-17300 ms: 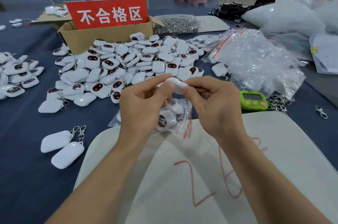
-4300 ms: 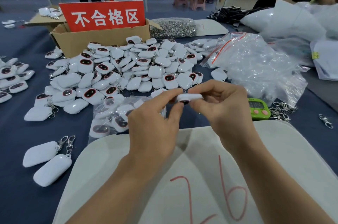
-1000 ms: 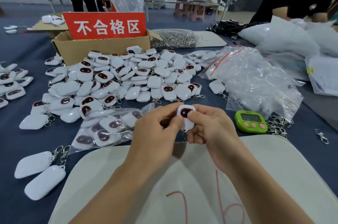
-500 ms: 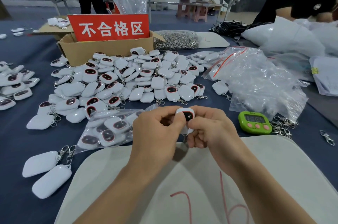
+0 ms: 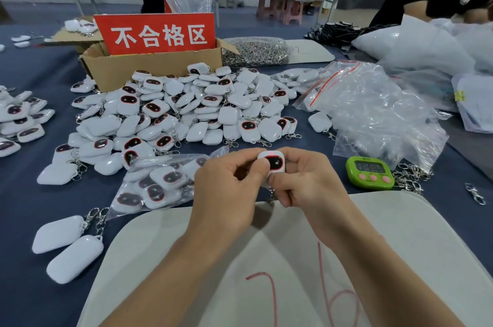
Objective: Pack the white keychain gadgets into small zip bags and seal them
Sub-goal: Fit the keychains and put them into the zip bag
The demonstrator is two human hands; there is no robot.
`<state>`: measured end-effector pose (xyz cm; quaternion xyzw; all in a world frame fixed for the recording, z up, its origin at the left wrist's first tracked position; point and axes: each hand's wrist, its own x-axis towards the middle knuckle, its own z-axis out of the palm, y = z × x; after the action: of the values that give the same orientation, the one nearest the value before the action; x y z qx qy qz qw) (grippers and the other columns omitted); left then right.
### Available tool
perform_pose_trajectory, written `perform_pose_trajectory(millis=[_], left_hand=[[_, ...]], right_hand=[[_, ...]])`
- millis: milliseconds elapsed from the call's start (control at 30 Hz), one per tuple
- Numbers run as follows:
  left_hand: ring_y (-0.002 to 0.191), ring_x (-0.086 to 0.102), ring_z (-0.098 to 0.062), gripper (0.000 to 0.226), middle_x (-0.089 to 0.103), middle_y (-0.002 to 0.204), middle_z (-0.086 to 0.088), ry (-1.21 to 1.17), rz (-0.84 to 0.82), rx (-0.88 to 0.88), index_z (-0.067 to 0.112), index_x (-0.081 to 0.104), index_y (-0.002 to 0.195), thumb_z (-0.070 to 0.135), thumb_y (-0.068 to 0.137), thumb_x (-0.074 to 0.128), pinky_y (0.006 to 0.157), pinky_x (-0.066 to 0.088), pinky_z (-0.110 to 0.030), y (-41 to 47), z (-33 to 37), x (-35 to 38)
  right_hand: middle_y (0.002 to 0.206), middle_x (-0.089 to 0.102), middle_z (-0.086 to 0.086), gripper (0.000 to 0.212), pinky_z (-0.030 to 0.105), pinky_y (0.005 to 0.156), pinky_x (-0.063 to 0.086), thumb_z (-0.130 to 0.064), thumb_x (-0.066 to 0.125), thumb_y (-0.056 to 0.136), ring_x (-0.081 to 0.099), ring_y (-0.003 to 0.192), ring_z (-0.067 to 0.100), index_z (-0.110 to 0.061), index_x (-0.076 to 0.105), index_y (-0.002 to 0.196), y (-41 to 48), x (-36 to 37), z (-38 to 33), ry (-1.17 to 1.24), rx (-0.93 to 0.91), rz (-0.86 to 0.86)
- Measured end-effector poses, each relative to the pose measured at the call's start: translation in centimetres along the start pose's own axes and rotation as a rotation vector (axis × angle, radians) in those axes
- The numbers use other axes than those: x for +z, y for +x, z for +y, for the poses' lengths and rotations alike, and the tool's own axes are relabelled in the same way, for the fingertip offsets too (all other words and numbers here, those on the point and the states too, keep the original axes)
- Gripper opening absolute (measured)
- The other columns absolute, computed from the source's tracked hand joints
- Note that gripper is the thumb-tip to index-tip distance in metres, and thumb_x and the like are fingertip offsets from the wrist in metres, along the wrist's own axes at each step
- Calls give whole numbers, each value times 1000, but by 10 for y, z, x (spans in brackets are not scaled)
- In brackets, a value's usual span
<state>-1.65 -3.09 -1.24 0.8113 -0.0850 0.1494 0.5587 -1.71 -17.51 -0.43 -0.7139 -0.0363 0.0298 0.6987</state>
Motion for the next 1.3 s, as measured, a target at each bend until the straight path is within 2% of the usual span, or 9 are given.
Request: perform_pose_trajectory(millis=[300,400,567,667,767,933,1100,1167,1300], left_hand=[[81,67,-2,23,73,85,26,66,70,69,51,69,106,32,93,69,69,48,-13,-4,1,0],[85,66,-3,24,74,91,18,172,126,114,36,77,105,20,88,77,76,48,-14,-7,3,-1],[96,63,1,39,75,98,20,237,153,240,30,80,106,6,75,87,91,49,-25,-12,4,-2],[90,61,3,38,70,87,31,223,178,184,37,80,102,11,75,88,84,43,-11,-11,2,-3],[89,59,15,44,63,82,41,186,163,133,39,78,110,11,77,87,83,38,0,-11,0,-2],[121,60,2,64,67,129,17,234,93,316,28,73,125,-10,75,81,107,42,-15,-7,-2,-6],[110,60,6,33,64,107,41,186,32,258,38,73,120,27,89,75,94,39,-5,-7,-3,-7],[93,62,-2,17,68,93,32,202,39,246,39,74,109,41,96,63,80,43,-12,-6,-3,-7],[63,52,-4,29,55,63,16,197,70,172,32,67,78,46,101,54,58,36,-15,-1,-8,-11]], right_hand=[[54,58,8,19,26,50,36,-12,68,72,41,49,17,-15,63,90,-1,3,1,-27,-17,84],[58,65,3,22,25,53,39,-7,77,81,48,48,12,-18,58,82,-1,0,2,-243,-143,219],[52,49,5,27,15,50,30,4,76,77,35,49,8,-21,66,73,-4,-4,2,-446,-399,318],[50,46,6,26,12,49,27,-1,82,78,33,48,8,-23,69,74,-6,-5,3,-484,-423,334],[53,54,6,23,18,50,32,-4,83,79,39,49,9,-24,73,75,-5,-6,1,-457,-379,328],[73,75,1,19,22,58,49,1,80,80,60,60,14,-17,81,87,-4,-6,-8,-6,-153,204],[75,71,9,21,21,54,39,-10,60,99,51,57,13,-10,82,96,-1,-12,-11,85,28,138],[72,68,11,27,23,53,38,-23,60,101,50,57,17,-7,80,91,0,-11,-10,33,2,123],[69,68,12,34,20,53,38,-31,65,85,48,57,17,1,71,77,-3,-9,-10,-55,-54,53]])
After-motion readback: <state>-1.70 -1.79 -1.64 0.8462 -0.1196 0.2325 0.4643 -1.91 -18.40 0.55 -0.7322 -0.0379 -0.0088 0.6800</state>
